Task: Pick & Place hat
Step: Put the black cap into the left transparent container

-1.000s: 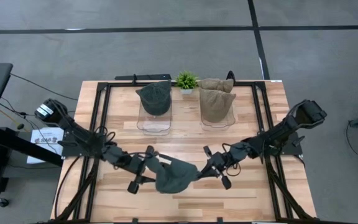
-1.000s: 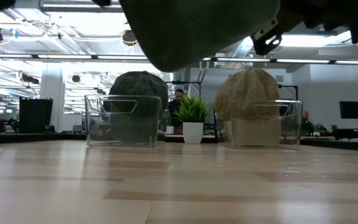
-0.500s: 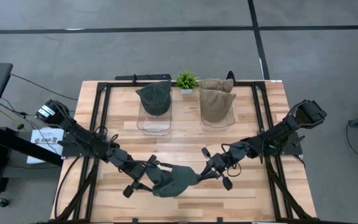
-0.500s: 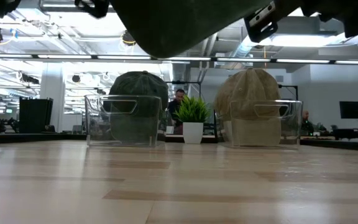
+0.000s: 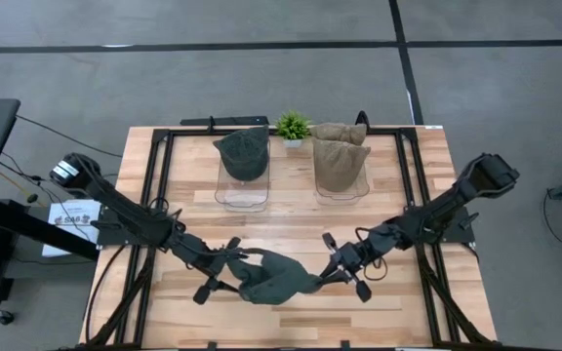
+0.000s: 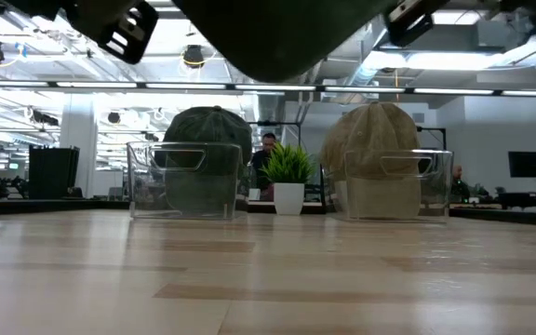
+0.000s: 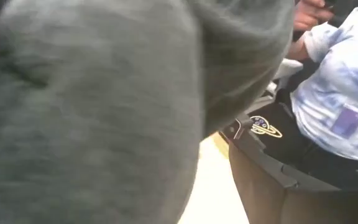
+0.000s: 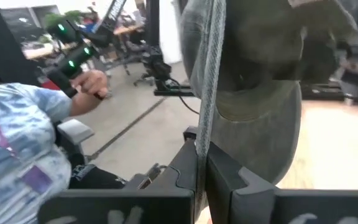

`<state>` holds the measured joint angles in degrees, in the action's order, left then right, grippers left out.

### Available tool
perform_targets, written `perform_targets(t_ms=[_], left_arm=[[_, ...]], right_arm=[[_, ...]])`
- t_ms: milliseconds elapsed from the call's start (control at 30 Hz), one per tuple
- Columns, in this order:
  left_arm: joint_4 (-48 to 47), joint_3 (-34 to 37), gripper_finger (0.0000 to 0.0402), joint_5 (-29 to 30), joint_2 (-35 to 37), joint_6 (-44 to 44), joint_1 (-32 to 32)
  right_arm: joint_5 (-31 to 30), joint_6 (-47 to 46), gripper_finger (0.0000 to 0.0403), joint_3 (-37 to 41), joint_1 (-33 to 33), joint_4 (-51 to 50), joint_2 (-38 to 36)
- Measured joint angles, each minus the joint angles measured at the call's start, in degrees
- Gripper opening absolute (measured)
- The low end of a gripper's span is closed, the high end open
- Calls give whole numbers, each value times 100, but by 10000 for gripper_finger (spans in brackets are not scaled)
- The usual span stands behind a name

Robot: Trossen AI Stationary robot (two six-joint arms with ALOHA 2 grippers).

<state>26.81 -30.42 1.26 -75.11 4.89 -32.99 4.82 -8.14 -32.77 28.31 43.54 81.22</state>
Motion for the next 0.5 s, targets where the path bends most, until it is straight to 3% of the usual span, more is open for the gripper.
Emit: perform_targets(t_ms=[267, 500], left_arm=[[-1501, -1, 175, 947, 1404, 14, 0], [-2635, 14, 175, 2155, 2289, 62, -1]], right_arm=[[-1213, 18, 2, -4, 655, -870, -662], [-1769, 200, 1, -15, 1298, -1162, -1012]])
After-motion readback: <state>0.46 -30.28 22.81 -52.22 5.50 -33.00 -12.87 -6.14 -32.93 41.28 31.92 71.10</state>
